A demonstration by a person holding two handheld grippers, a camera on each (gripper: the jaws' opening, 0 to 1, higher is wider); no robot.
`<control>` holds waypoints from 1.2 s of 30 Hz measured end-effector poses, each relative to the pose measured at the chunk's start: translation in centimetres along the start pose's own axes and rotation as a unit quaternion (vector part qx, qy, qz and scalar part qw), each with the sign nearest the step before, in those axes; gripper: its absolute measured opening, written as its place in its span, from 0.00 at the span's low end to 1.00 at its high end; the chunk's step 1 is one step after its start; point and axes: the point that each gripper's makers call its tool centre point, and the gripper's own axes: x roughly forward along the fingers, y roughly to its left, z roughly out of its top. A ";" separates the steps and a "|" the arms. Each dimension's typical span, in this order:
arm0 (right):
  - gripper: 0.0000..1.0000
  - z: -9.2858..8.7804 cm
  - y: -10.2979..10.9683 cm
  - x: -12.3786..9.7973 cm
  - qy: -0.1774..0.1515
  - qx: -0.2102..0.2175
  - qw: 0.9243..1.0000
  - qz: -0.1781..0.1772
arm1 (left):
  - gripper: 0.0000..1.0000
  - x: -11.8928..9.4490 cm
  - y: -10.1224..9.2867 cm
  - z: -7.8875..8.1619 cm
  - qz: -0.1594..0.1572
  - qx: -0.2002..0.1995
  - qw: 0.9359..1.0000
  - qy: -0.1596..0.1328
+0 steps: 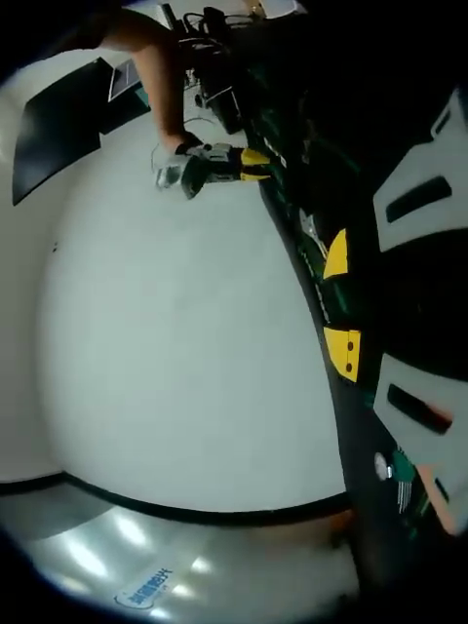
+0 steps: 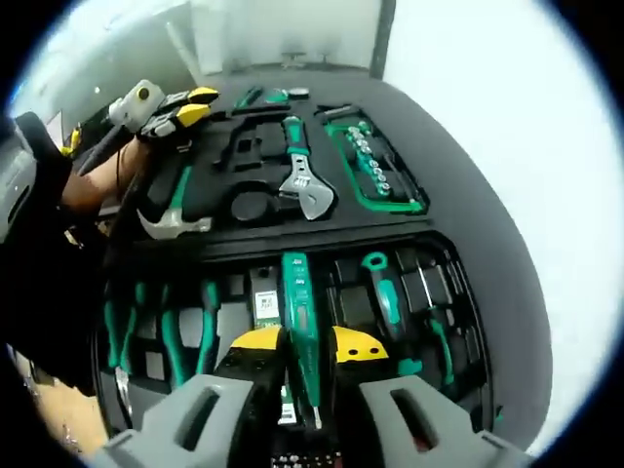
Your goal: Pick up the tools and put them into their designated positions in the toolbox.
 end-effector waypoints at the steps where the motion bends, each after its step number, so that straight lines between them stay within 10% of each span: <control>1: 0.16 -0.1 0.0 0.1 0.022 -0.019 1.000 -0.006 | 0.13 0.0 0.0 0.0 0.000 0.000 1.000 0.000; 8: 0.11 -0.7 -0.2 1.4 0.076 -0.048 0.996 -0.001 | 0.13 0.1 0.0 -0.2 0.001 0.005 1.000 0.005; 26: 0.11 -1.0 -2.5 1.0 0.084 -0.068 0.994 -0.034 | 0.13 -0.1 0.1 0.0 0.002 0.000 1.000 0.003; 32: 0.11 1.5 -4.0 -2.8 -0.026 0.003 0.998 -0.065 | 0.13 -0.1 0.1 0.0 0.002 0.001 1.000 0.004; 36: 0.07 1.7 -5.9 -4.4 -0.098 0.048 0.981 -0.160 | 0.13 -0.1 0.1 0.0 0.003 0.002 1.000 0.004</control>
